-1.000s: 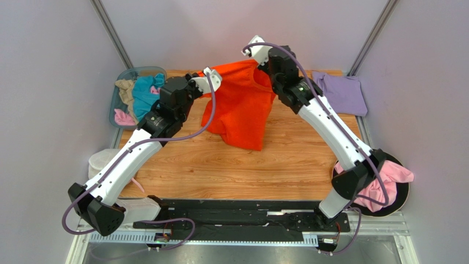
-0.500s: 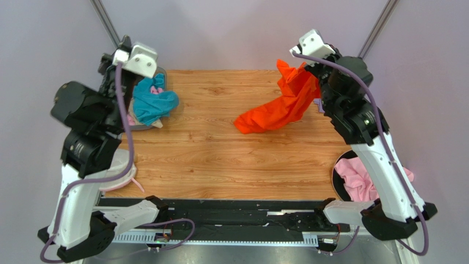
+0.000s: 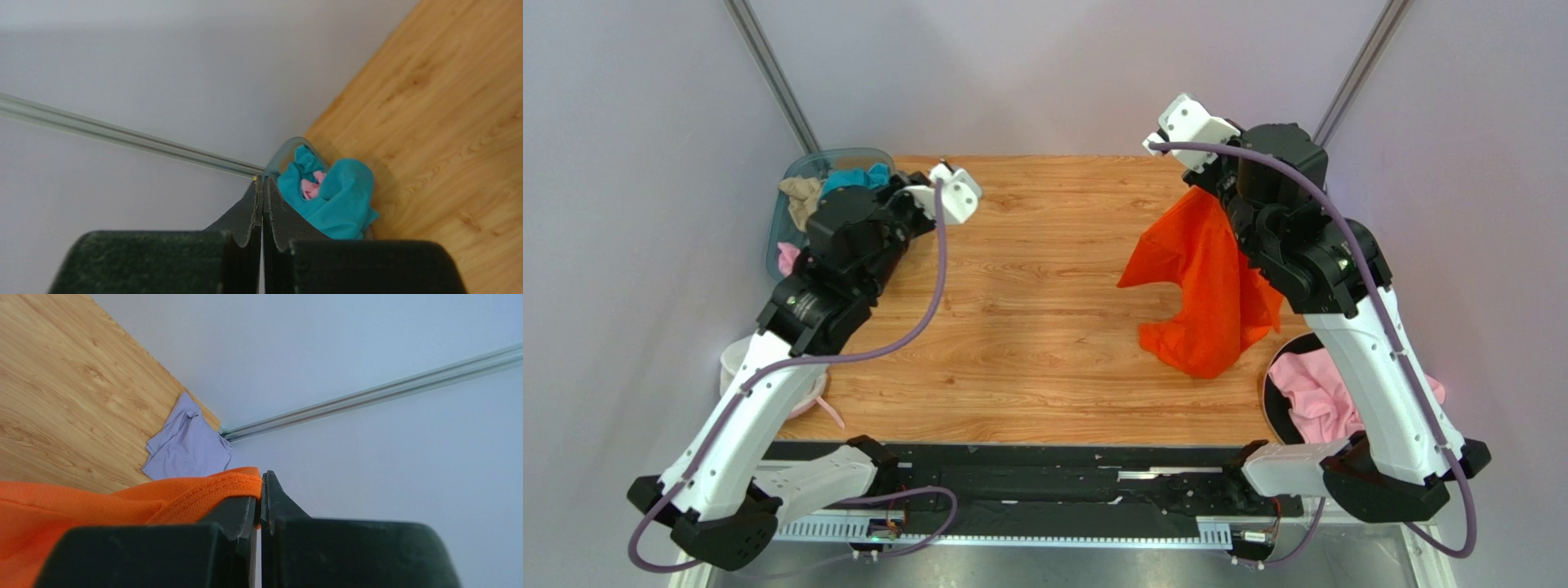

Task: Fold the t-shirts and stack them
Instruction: Flatten the tshirt out

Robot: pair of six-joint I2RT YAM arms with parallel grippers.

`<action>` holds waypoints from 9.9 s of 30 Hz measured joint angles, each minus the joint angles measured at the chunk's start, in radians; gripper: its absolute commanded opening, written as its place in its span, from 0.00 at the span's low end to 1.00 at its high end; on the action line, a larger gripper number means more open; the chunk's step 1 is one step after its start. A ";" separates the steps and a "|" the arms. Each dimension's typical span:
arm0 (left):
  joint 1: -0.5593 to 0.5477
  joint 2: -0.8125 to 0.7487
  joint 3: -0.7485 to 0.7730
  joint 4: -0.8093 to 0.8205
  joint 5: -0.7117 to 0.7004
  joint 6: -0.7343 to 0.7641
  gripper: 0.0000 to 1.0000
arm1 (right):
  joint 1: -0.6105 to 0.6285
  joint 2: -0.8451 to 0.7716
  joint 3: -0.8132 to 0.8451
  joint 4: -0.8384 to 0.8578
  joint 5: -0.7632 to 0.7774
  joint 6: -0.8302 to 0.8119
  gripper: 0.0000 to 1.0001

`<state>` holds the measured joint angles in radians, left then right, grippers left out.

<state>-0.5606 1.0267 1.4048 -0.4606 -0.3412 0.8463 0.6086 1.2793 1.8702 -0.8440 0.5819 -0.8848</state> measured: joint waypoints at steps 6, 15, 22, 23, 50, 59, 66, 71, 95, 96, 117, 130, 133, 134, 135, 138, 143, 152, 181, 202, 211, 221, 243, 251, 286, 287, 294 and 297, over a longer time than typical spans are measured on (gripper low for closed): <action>0.000 0.005 -0.134 -0.023 0.022 -0.040 0.00 | 0.077 0.035 0.170 -0.057 0.025 -0.066 0.00; 0.000 0.058 -0.113 -0.025 0.148 -0.164 0.01 | 0.108 -0.048 0.142 -0.035 0.027 -0.114 0.00; 0.000 0.330 0.095 -0.049 0.375 -0.283 0.83 | 0.109 -0.071 0.007 -0.035 0.009 -0.090 0.00; 0.000 0.369 0.134 -0.066 0.426 -0.304 0.94 | 0.109 -0.067 -0.007 -0.035 0.004 -0.084 0.00; -0.114 0.768 0.404 -0.033 1.093 -0.566 0.89 | 0.152 0.046 0.051 -0.035 -0.026 -0.027 0.00; -0.113 0.806 0.456 -0.056 1.048 -0.567 0.00 | 0.157 0.037 0.046 -0.035 -0.024 -0.028 0.00; -0.114 0.657 0.241 -0.051 0.868 -0.499 0.00 | 0.157 0.009 0.014 -0.034 -0.016 -0.029 0.00; -0.115 0.467 0.181 -0.098 0.660 -0.430 0.00 | 0.157 0.013 -0.016 -0.023 -0.002 -0.039 0.00; -0.143 0.257 0.708 -0.361 0.343 -0.174 0.00 | 0.285 0.042 0.150 0.190 -0.013 -0.206 0.00; -0.143 0.239 0.700 -0.369 0.341 -0.171 0.00 | 0.303 0.029 0.141 0.190 -0.011 -0.212 0.00; -0.130 0.229 0.599 -0.316 0.258 -0.050 0.00 | 0.235 -0.032 0.003 0.239 -0.046 -0.245 0.00; 0.021 0.775 0.412 0.109 0.209 -0.056 0.00 | -0.224 0.266 -0.191 0.368 -0.254 -0.085 0.00; 0.026 0.900 0.415 0.178 0.183 -0.082 0.00 | -0.263 0.394 -0.192 0.409 -0.259 -0.051 0.00; 0.026 0.936 0.418 0.193 0.175 -0.088 0.00 | -0.272 0.431 -0.191 0.422 -0.258 -0.042 0.00; 0.026 0.976 0.420 0.209 0.166 -0.097 0.00 | -0.281 0.478 -0.185 0.427 -0.254 -0.031 0.00; 0.026 1.067 0.423 0.229 0.139 -0.113 0.00 | -0.292 0.580 -0.169 0.443 -0.242 -0.009 0.00; 0.026 1.093 0.384 0.266 0.103 -0.123 0.00 | -0.291 0.660 -0.162 0.441 -0.224 0.033 0.07; 0.059 0.940 0.175 0.360 0.037 -0.079 0.00 | -0.296 0.652 -0.155 0.425 -0.192 0.137 0.53; 0.089 0.861 0.068 0.367 -0.002 -0.006 0.00 | -0.420 1.101 0.214 0.100 -0.715 0.537 0.56; 0.082 0.858 -0.004 0.377 -0.003 0.034 0.00 | -0.434 1.144 0.227 0.032 -0.822 0.532 0.30; 0.082 0.820 -0.045 0.388 -0.013 0.046 0.00 | -0.435 1.129 0.203 0.024 -0.833 0.525 0.00; 0.082 0.669 0.101 0.203 -0.010 -0.084 0.00 | -0.418 0.922 0.183 -0.102 -0.576 0.474 0.00; 0.009 0.034 0.425 -0.105 0.055 -0.017 0.00 | -0.386 -0.043 0.196 -0.102 -0.305 0.210 0.00; 0.006 -0.088 0.331 -0.193 0.079 0.009 0.00 | -0.382 -0.177 0.119 -0.176 -0.349 0.190 0.00; 0.202 1.129 0.126 0.452 0.072 0.102 0.00 | -0.478 0.895 -0.036 0.168 -0.348 0.195 0.17; 0.202 1.132 0.137 0.465 0.064 0.102 0.00 | -0.478 0.901 -0.032 0.171 -0.344 0.196 0.16; 0.202 1.170 0.238 0.555 -0.013 0.103 0.00 | -0.469 0.912 0.002 0.209 -0.307 0.205 0.04; 0.202 1.218 0.316 0.577 -0.047 0.106 0.00 | -0.465 0.927 0.048 0.214 -0.294 0.207 0.05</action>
<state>-0.3588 2.2444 1.7210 0.1162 -0.3885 0.9524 0.1432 2.2059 1.9182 -0.6296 0.2878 -0.6777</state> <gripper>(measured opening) 0.021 0.044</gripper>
